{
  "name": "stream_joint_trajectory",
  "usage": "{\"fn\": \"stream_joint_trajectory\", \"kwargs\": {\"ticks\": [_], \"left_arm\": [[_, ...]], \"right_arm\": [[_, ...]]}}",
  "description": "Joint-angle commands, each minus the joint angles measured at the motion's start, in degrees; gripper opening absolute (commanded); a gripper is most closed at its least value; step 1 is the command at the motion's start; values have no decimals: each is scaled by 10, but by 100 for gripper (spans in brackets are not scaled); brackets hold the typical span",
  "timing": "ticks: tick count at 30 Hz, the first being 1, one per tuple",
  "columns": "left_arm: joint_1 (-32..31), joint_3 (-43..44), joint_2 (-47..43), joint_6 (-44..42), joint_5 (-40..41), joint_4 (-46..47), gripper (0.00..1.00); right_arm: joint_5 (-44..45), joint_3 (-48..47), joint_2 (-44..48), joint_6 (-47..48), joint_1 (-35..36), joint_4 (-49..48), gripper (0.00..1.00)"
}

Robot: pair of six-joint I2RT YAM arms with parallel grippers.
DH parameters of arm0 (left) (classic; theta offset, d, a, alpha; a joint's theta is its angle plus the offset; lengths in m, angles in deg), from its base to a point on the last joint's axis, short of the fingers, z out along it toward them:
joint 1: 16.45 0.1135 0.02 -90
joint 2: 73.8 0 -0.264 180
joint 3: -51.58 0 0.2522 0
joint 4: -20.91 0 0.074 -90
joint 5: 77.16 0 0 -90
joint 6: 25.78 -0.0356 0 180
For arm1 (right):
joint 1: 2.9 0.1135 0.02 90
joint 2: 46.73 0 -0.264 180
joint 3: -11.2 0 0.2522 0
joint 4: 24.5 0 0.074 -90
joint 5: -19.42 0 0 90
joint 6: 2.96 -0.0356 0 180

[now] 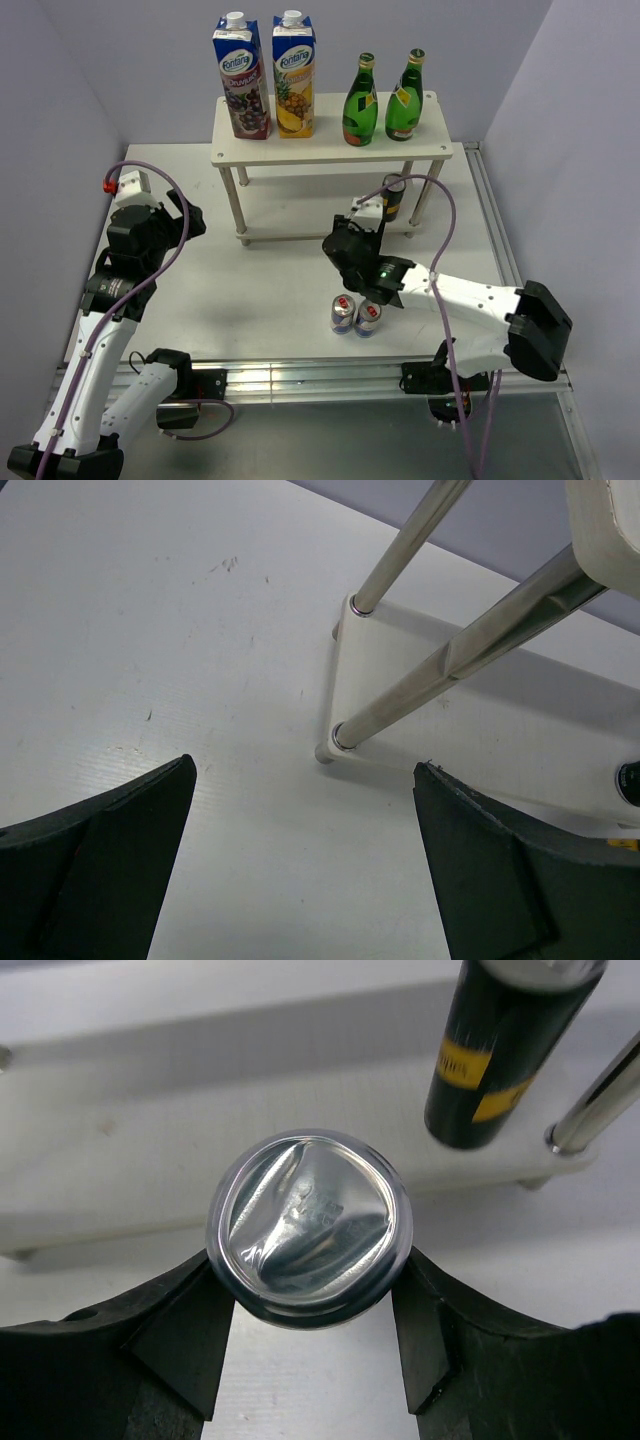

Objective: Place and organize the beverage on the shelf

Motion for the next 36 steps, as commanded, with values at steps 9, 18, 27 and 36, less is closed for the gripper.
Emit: {"fn": "stream_joint_trajectory", "kwargs": {"ticks": [9,18,27,36], "left_arm": [[3,4,-9,-6,-7,10,97],[2,3,-9,-6,-10,11,97],[2,3,-8,-6,-8,10,97],[3,3,-6,-6,-5,10,97]], "right_arm": [[50,-85,28,87,-40,-85,0],[-2,-104,-39,121,-127,-148,0],[-17,-129,-87,149,-156,-185,0],[-13,-126,-113,143,-161,-195,0]]}}
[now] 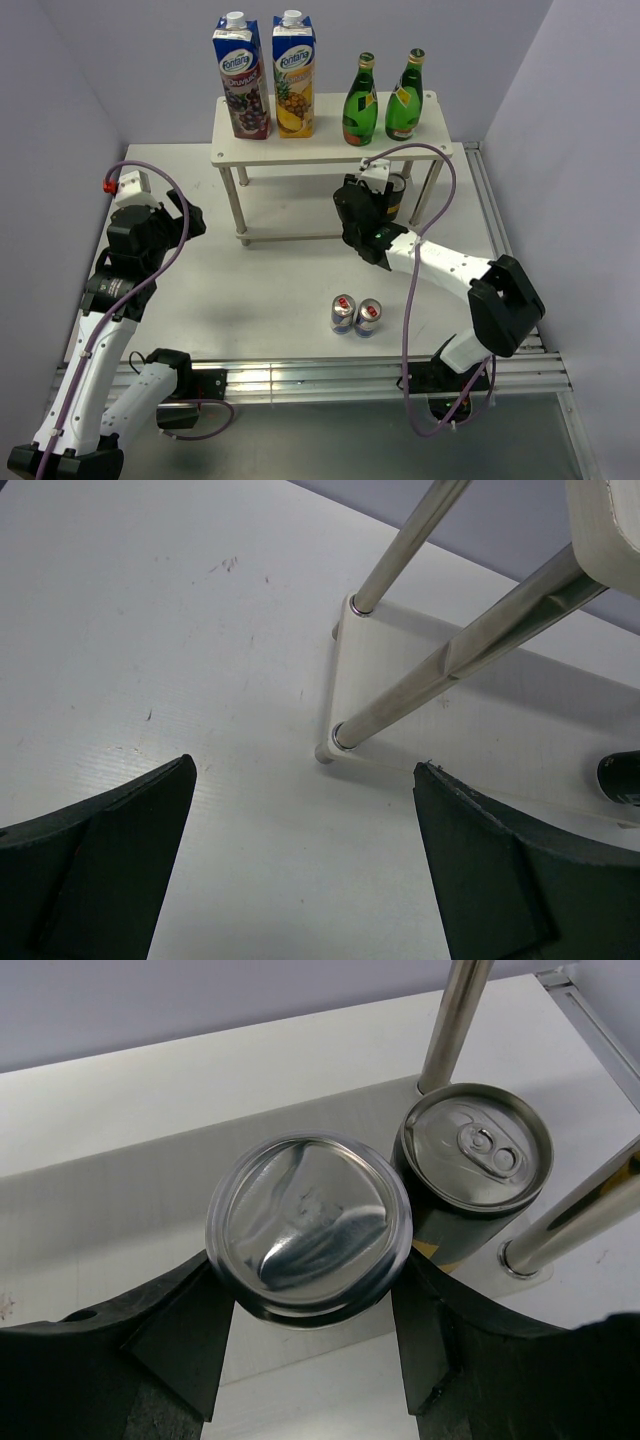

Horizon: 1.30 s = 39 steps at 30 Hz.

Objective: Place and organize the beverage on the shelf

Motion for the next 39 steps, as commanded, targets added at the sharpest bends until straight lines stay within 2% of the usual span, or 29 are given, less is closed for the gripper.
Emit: {"fn": "stream_joint_trajectory", "kwargs": {"ticks": [1,26,28,29,32,35,39], "left_arm": [[3,3,-6,-6,-5,10,97],[3,4,-10,-8,-6,11,98],[3,3,-9,-8,-6,11,98],[3,4,-9,-8,-6,11,98],[3,4,-11,-8,-6,11,98],[3,4,-9,-7,-7,11,98],[3,3,-8,-7,-6,11,98]], "right_arm": [[9,-34,-5,10,-7,-56,0],[22,-18,-41,-42,-17,-17,0],[25,-22,-46,-48,-16,-11,15],[25,-22,-47,-48,-17,-11,36],[26,-22,-51,-52,-17,-10,68],[28,-24,-53,-54,-16,-5,77],[26,-21,-46,-57,-16,-4,79]]}}
